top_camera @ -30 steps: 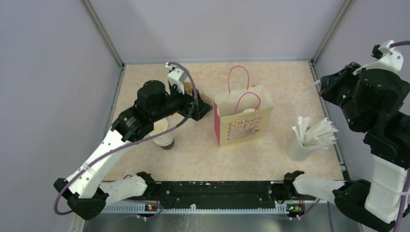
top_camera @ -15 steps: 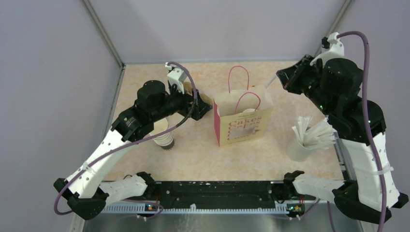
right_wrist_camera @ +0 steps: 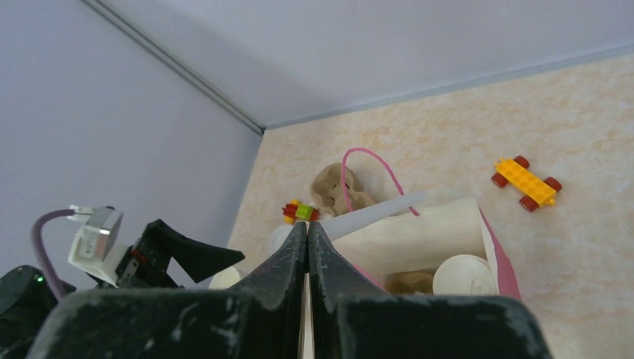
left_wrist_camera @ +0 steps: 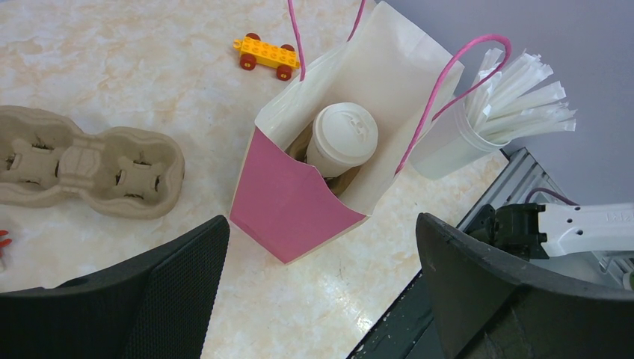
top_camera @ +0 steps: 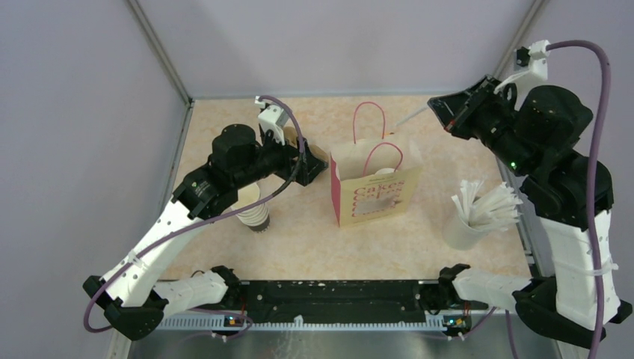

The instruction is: Pack the takeout coffee

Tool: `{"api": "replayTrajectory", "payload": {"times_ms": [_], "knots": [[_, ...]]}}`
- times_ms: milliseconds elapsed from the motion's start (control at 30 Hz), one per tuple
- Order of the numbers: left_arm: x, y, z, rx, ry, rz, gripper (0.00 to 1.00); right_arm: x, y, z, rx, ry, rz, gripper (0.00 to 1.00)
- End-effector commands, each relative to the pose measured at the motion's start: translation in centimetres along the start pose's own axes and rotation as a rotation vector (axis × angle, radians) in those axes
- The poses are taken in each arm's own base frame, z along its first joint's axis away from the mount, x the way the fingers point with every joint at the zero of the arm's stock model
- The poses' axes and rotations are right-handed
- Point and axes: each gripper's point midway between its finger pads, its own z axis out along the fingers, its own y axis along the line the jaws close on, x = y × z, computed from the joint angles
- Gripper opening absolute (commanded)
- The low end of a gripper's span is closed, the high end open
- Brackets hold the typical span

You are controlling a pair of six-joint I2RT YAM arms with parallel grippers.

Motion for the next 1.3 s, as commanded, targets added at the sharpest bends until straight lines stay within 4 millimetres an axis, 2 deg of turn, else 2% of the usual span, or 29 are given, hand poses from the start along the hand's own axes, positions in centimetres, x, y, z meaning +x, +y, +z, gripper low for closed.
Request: {"api": "replayTrajectory", "payload": {"times_ms": [0,300,567,733,867,1033,1067,1167,1267], "knots": [[-1.4,-0.3,-0.2,0.012,-0.059,0.019,0.99,-2.1,1.2,-1.6,-0.049,-0.055,0.014,0.0],[-1.6,-0.4,-0.5,0.016,-0.071,0.015,0.99,1.3,2.5,-1.1,-0.151,0.053,0.124,0.0],[-1.2,-0.4,-0.9,0.015,-0.072,-0.003,0.99,5.3,2.4,0.3,-0.201,0.138,0.238,0.0],[-1.2,-0.4,-1.0,0.017,-0.076,-0.003,0.99,8.9,1.4,3.2,-0.198,0.182,0.31,0.0],[-1.4,-0.5,-1.2,0.017,-0.077,0.004,0.99,10.7,0.9,5.3,-0.181,0.215,0.335,0.02],[-1.6,-0.4,-1.6,0.005,-0.079,0.014,0.99,13.0,-1.8,6.8,-0.049,0.255,0.297,0.1],[-1.7,-0.4,-1.7,0.001,-0.082,0.013,0.99,13.1,-2.4,6.9,-0.021,0.253,0.285,0.15],[-1.8,-0.4,-1.8,0.002,-0.085,0.013,0.99,11.8,-3.9,7.3,0.063,0.196,0.245,0.36],[-2.3,-0.7,-1.9,0.005,-0.085,0.02,0.99,9.6,-4.0,6.7,0.093,0.152,0.172,0.53]]}}
